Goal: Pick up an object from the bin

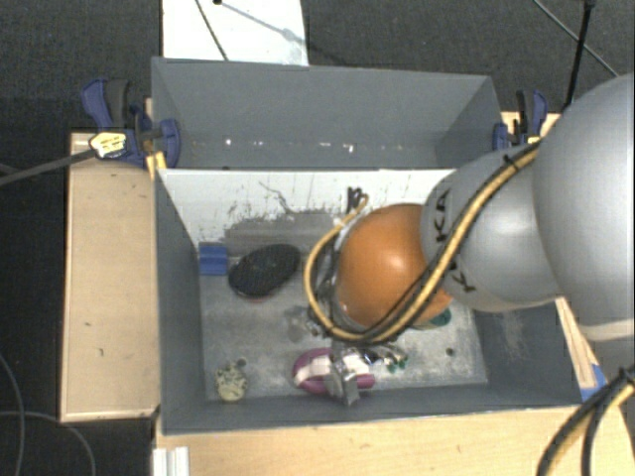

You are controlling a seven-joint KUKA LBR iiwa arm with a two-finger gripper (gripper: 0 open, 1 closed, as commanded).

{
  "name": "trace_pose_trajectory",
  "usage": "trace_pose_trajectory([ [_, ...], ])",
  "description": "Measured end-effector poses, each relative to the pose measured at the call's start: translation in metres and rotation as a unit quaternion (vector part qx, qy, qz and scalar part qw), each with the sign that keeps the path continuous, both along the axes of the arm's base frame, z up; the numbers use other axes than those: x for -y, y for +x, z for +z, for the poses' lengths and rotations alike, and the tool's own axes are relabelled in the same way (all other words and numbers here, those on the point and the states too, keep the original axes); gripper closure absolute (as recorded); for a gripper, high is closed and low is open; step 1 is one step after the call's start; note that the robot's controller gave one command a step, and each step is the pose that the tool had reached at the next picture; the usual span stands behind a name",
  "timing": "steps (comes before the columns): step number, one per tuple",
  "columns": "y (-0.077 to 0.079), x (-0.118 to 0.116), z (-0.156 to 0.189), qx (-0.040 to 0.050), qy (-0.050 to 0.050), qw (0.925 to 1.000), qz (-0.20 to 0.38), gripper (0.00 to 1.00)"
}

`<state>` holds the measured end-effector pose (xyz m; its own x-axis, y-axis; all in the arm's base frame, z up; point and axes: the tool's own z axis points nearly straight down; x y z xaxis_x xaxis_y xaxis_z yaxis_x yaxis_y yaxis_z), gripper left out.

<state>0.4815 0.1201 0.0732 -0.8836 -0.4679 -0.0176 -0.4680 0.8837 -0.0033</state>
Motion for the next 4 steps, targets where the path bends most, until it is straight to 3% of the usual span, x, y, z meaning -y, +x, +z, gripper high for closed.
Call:
trace_pose_trajectory([
  [1,-0.004,0.006,-0.002,-0.0047,-0.003,0.9544,0.298,0.00],
  [2,-0.004,0.008,-0.003,-0.0079,-0.004,0.9557,0.294,1.00],
  [3,-0.003,0.008,-0.003,-0.0057,-0.004,0.9565,0.292,0.00],
  [4,0.076,0.024,0.019,-0.0041,-0.005,0.9750,0.222,0.00],
])
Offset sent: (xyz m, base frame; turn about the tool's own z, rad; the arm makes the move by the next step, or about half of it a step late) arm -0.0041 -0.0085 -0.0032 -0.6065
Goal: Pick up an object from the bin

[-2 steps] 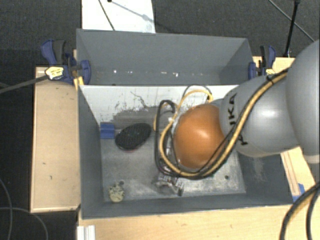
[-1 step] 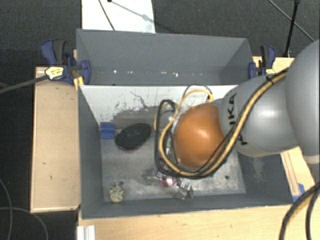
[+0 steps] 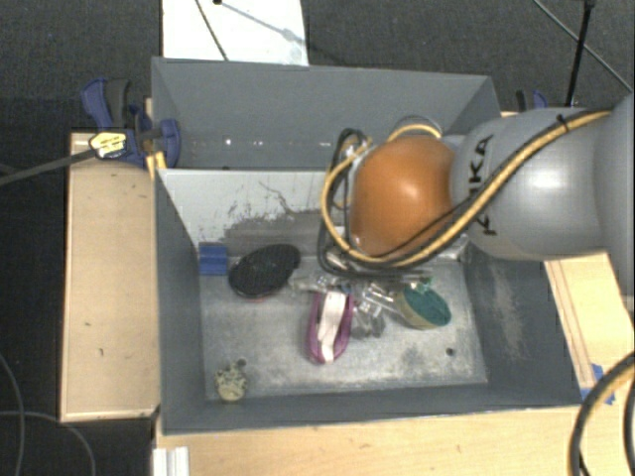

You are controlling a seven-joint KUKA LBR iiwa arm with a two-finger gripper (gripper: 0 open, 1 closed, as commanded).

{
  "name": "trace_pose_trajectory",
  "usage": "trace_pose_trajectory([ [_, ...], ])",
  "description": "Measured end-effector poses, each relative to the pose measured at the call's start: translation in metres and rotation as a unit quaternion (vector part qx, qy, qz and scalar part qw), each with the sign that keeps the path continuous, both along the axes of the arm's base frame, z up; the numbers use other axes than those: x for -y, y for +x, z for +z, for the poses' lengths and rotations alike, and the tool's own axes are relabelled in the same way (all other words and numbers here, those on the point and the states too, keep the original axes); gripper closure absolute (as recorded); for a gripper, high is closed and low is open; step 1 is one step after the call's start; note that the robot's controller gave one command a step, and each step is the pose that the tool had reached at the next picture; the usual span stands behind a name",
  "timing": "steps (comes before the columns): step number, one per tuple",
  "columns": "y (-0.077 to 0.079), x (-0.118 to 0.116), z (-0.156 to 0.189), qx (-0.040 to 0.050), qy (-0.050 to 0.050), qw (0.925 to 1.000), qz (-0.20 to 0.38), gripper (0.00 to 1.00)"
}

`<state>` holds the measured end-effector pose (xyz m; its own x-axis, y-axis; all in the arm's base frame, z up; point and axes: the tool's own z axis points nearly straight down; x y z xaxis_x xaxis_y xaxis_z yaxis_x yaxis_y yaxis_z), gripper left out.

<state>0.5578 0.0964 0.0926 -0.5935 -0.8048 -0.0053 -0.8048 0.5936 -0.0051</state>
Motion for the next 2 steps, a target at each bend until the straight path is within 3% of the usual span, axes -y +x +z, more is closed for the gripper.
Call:
trace_pose_trajectory([
  [1,0.0095,0.0035,-0.0230,-0.0018,0.000,0.9996,0.027,0.00],
  [2,0.0091,0.0033,-0.0225,-0.0028,0.001,0.9997,0.023,1.00],
])
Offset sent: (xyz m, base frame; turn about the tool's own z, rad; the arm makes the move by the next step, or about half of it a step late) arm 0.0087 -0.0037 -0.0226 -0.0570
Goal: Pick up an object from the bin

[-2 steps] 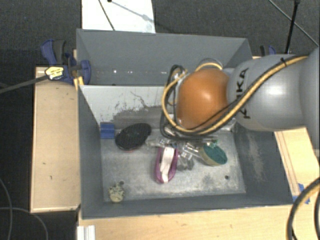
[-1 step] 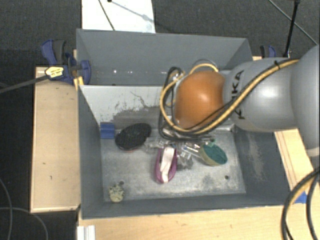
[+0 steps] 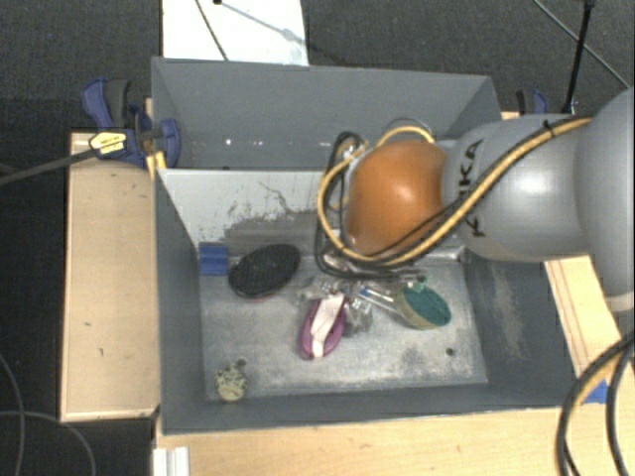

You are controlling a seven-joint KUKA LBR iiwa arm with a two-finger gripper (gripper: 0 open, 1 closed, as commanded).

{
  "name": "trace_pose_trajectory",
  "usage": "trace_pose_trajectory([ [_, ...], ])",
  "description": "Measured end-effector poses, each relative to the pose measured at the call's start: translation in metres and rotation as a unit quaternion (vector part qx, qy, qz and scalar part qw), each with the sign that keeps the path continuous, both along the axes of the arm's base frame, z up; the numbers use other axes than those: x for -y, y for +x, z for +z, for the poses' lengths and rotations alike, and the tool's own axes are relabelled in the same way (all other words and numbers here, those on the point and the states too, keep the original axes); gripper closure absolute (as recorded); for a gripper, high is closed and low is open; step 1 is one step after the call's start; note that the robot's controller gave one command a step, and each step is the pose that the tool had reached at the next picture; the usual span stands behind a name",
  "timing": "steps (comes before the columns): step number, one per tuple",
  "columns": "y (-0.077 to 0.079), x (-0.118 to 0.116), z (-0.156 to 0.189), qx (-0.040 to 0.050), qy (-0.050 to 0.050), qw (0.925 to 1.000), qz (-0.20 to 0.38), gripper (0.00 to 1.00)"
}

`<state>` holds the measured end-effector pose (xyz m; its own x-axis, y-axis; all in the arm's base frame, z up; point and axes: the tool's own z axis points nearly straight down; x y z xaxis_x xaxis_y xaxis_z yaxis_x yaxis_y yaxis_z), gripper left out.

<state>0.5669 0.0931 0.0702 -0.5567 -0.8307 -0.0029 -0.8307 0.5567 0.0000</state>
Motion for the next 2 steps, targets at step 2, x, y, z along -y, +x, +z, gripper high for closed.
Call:
trace_pose_trajectory([
  [2,-0.005,-0.012,0.184,0.0036,0.000,0.9999,0.012,1.00],
])
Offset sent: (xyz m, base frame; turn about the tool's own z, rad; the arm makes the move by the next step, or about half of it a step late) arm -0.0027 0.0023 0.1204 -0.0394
